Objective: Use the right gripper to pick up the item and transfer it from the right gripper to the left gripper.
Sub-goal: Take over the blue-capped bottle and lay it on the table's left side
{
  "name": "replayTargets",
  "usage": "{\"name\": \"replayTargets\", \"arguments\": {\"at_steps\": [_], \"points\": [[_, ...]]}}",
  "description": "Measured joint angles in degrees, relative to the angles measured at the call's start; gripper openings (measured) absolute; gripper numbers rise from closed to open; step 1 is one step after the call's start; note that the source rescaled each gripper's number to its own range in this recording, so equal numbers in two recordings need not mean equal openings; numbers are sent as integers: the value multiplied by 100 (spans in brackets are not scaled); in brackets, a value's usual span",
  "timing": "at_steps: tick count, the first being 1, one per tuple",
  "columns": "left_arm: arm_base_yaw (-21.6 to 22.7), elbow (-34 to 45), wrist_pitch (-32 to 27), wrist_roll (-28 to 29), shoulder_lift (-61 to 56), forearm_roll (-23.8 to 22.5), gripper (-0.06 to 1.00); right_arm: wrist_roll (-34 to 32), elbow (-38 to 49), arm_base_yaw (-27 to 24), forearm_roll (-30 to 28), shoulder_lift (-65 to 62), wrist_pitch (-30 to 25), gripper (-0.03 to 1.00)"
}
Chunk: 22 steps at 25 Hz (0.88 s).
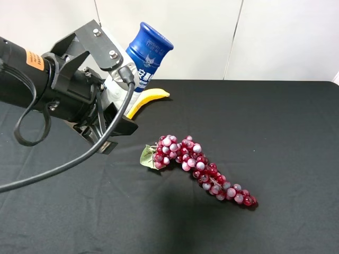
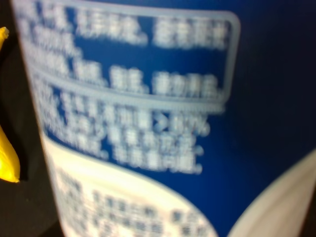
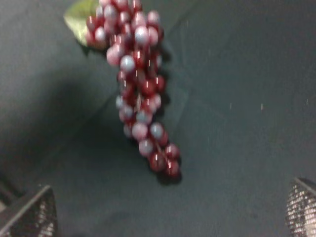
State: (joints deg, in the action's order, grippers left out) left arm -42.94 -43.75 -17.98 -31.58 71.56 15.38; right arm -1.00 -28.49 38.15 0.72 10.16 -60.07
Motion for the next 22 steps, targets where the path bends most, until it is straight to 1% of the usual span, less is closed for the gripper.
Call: {"name": "replayTargets", "arguments": {"at_steps": [3, 12, 15, 17, 18, 22], "points": [[0, 0, 0, 0, 0, 0, 0, 0, 46, 11, -12, -23, 75, 100], [0, 0, 0, 0, 0, 0, 0, 0, 46, 11, -17, -23, 82, 100], [0, 0, 0, 0, 0, 0, 0, 0, 46, -108, -24, -47, 96, 100], [0, 0, 0, 10, 0, 0, 0, 0, 46, -368, -24, -144, 108, 100], [0, 0, 0, 22, 0, 0, 0, 0, 46, -578, -24, -227, 115, 100], [0, 0, 0, 40, 0, 0, 0, 0, 46, -1611, -17, -691, 115, 100]]}}
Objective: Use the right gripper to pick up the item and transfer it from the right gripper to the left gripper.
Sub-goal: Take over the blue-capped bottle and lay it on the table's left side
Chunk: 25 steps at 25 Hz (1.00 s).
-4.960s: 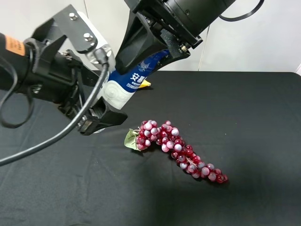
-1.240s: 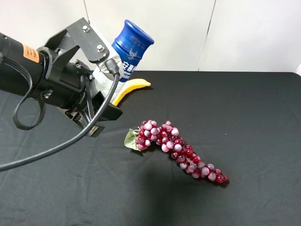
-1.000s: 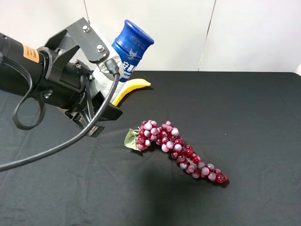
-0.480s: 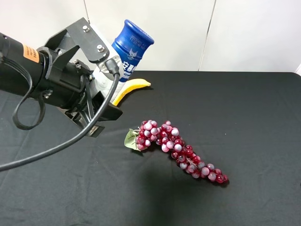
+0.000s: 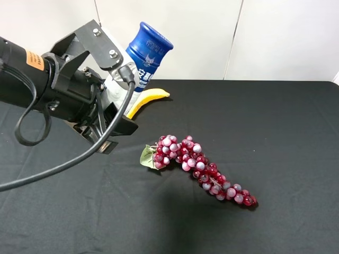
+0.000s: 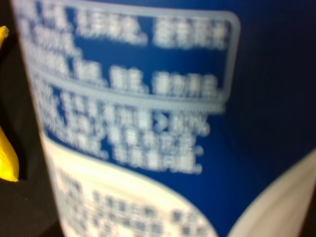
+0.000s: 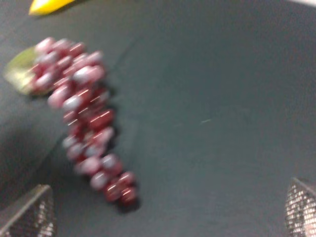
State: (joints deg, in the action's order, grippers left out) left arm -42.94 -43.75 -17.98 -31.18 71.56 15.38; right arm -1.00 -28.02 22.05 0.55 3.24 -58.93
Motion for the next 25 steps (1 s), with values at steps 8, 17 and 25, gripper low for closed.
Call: {"name": "replayTargets", "arguments": {"at_steps": [8, 17, 25], "points": [[0, 0, -5, 207, 0, 4, 0, 0, 0, -1607, 0, -352, 1, 100], [111, -97, -204, 774, 12, 4, 0, 0, 0, -1813, 7, -359, 1, 100], [852, -1172, -1871, 1976, 18, -924, 0, 0, 0, -1813, 7, -359, 1, 100]]}}
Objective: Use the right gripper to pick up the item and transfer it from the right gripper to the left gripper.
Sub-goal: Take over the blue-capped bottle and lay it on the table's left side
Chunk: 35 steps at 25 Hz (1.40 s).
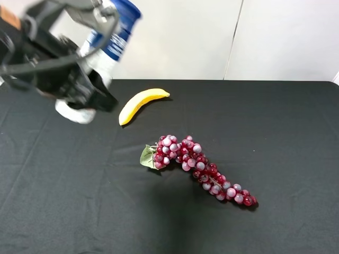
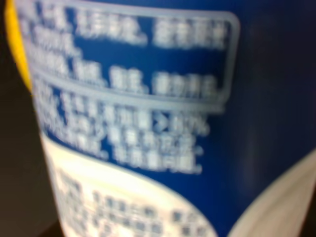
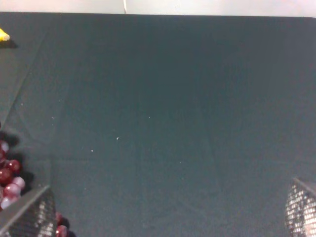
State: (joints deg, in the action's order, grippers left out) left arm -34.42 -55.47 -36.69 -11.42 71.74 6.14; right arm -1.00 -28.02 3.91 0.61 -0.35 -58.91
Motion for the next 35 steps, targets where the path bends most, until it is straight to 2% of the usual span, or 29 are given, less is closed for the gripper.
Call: {"name": "replayTargets", "arguments": {"at_steps": [3, 5, 8, 11, 18, 21, 24, 28, 35], "points": [[205, -370, -631, 591, 0, -657, 0, 0, 0, 0, 0, 0, 0, 100], [307, -519, -965, 770, 0, -1004, 0, 0, 0, 0, 0, 0, 0, 100], [504, -567, -1280, 863, 0, -1183, 0, 0, 0, 0, 0, 0, 0, 100], [778, -567, -1438, 886, 9, -1182, 0, 0, 0, 0, 0, 0, 0, 100], [1626, -503, -1382, 905, 9, -1008, 0, 0, 0, 0, 0, 0, 0, 100], [2000, -227, -1186, 905, 9, -850, 0, 0, 0, 0, 0, 0, 0, 100], [2295, 240, -837, 849, 9, -489, 0, 0, 0, 0, 0, 0, 0, 100], [2459, 938, -393, 818, 4, -143, 0, 0, 0, 0, 0, 0, 0, 100], [2458, 1525, 28, 823, 503, -70, 0, 0, 0, 0, 0, 0, 0, 100]]}}
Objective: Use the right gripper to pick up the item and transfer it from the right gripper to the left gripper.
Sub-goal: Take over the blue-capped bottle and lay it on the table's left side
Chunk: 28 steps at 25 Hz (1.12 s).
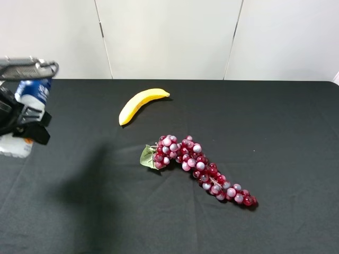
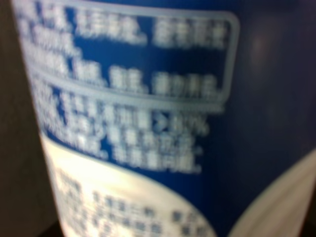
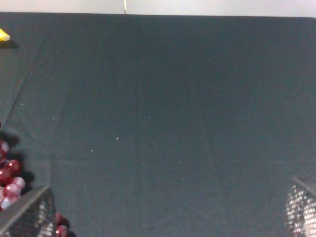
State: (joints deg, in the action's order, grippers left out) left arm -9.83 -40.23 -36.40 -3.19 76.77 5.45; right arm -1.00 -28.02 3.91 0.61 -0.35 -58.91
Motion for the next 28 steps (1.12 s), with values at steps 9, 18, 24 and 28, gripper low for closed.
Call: {"name": "replayTargets", "arguments": {"at_steps": [9, 18, 24, 28], "points": [[0, 17, 541, 11, 1080, 303, 0, 0, 0, 0, 0, 0, 0, 100], [0, 17, 799, 11, 1873, 457, 0, 0, 0, 0, 0, 0, 0, 100], [0, 17, 864, 11, 1945, 462, 0, 0, 0, 0, 0, 0, 0, 100], [0, 17, 985, 11, 1945, 467, 0, 0, 0, 0, 0, 0, 0, 100]]}}
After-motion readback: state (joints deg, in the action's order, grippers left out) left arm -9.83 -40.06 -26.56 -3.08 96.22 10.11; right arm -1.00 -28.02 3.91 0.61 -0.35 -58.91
